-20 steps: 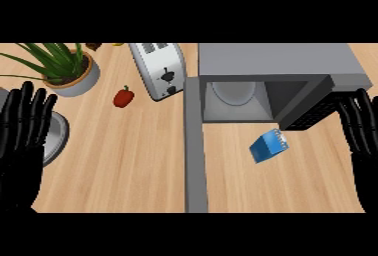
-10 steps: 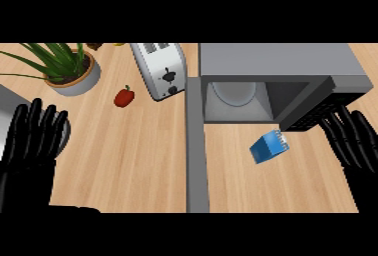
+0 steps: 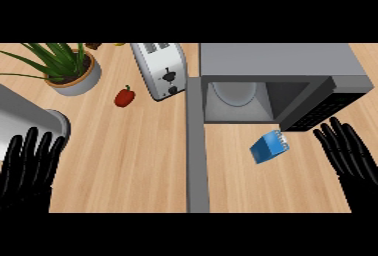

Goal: Pick up the milk, place it into the microwave and close the microwave

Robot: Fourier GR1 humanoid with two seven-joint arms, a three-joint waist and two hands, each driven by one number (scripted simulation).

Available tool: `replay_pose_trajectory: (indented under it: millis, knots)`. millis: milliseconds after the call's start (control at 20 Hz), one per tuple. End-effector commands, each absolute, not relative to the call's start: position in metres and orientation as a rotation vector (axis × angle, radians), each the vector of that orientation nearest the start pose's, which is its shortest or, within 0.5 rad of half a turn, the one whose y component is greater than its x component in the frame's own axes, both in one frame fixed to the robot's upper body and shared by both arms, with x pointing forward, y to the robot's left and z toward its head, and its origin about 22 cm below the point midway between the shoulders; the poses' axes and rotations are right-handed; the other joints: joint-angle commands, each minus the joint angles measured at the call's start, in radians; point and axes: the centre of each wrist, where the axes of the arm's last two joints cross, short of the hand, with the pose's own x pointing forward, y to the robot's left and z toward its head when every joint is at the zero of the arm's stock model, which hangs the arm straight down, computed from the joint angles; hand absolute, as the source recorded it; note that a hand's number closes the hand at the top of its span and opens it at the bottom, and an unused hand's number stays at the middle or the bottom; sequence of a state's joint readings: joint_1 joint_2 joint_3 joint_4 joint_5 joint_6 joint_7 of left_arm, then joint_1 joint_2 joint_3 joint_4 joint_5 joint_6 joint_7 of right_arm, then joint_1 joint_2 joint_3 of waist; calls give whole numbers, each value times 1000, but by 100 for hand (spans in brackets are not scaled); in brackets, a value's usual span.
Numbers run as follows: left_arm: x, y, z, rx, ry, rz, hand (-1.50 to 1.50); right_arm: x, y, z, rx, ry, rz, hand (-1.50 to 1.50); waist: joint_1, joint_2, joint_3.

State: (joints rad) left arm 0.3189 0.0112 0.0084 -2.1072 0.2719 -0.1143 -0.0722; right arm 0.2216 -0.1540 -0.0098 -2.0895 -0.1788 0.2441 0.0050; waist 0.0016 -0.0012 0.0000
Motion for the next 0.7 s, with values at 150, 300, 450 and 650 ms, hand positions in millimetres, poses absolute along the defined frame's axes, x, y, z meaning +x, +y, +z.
replay_pose_trajectory:
  millis: [150, 300, 450, 650]
  knots:
    - [133, 250, 43, -190, -1902, 165, -150, 182, -274, 55, 163, -1820, 167, -150, 2, 0, 0]
    - [135, 240, 47, -164, -1918, 140, -150, 207, -259, 37, 184, -1797, 176, -150, 4, 1, 0]
    - [129, 265, 61, -162, -1913, 154, -150, 189, -271, 13, 123, -1797, 175, -150, 1, 0, 0]
    - [113, 258, 42, -190, -1914, 163, -150, 203, -252, -20, 50, -1788, 106, -150, 5, 1, 0]
